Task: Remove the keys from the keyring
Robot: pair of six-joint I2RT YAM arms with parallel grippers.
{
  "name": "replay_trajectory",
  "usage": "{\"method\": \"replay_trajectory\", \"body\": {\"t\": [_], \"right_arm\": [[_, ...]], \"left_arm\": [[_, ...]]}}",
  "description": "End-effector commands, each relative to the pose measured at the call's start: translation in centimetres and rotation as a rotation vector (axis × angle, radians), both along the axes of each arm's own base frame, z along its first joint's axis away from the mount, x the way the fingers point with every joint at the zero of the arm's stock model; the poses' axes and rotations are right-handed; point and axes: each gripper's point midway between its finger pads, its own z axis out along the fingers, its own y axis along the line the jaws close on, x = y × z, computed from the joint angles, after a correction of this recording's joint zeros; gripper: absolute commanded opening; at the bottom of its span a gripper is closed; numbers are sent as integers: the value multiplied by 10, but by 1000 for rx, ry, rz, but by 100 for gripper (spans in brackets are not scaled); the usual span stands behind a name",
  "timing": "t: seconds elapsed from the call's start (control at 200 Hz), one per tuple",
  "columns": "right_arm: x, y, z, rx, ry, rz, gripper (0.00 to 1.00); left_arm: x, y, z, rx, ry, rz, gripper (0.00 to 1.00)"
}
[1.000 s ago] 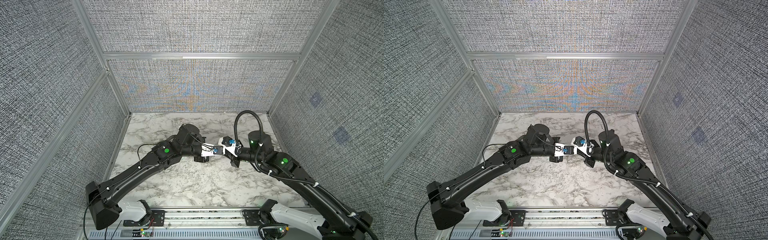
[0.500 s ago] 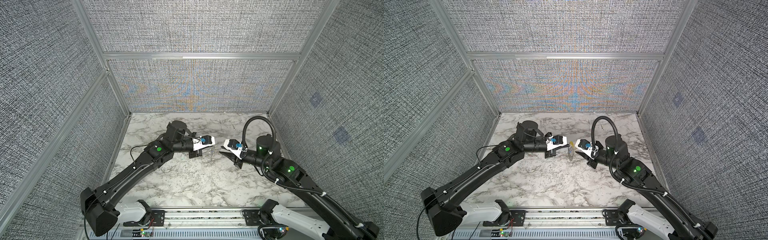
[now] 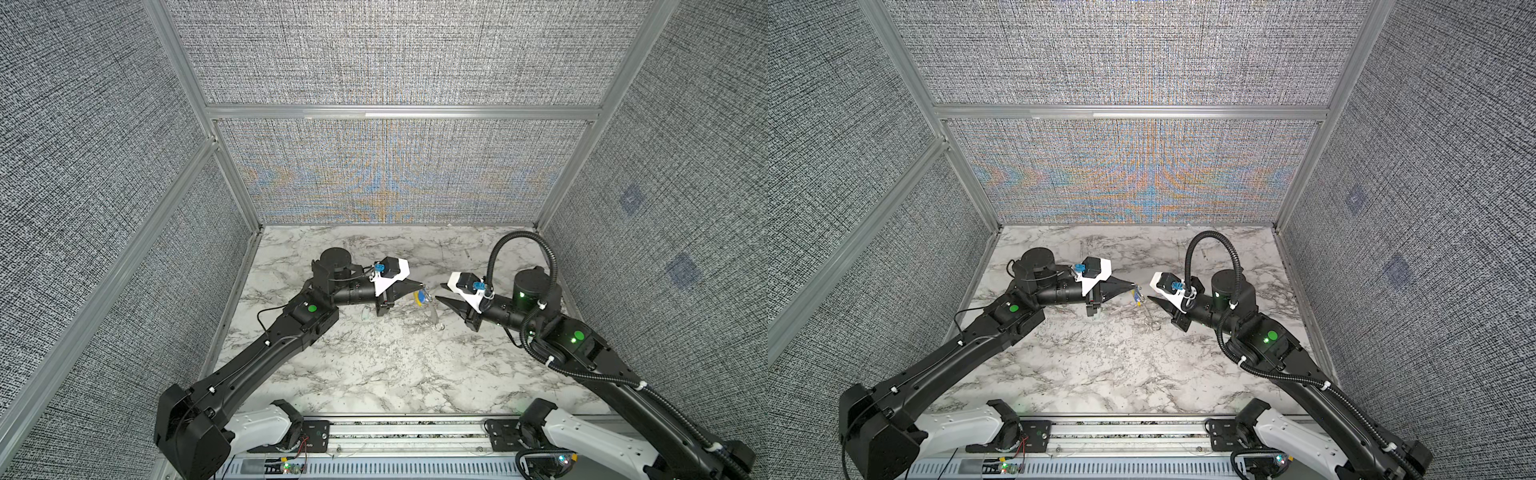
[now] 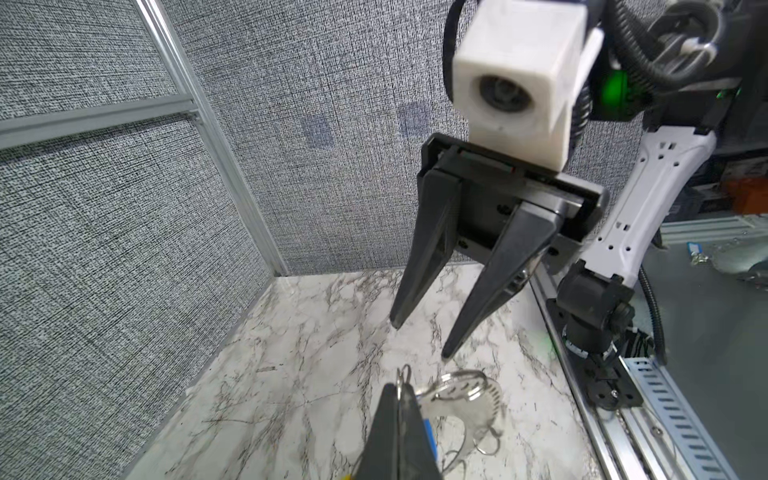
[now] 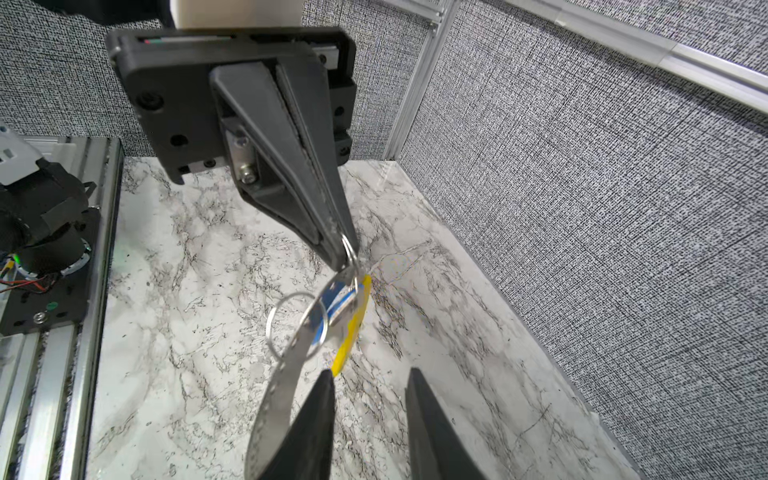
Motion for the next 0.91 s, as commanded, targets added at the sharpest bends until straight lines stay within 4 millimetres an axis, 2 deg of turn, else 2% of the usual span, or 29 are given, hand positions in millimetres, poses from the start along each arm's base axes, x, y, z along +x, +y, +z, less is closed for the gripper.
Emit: {"method": "replay_trajectory", "body": {"t": [0.0,0.24,0.901], "right_arm": [[-2,4,16,62,-29,21,31],[-7,8,26,107,-33,56,30],[-11,22,33,155,-2,135,23]], "left_arm": [[-6,1,26,-105,-17,-35,0],[-9,0,22,-111,-2,-60,0],[-19,-2,15,-90,21,-127,0]]}}
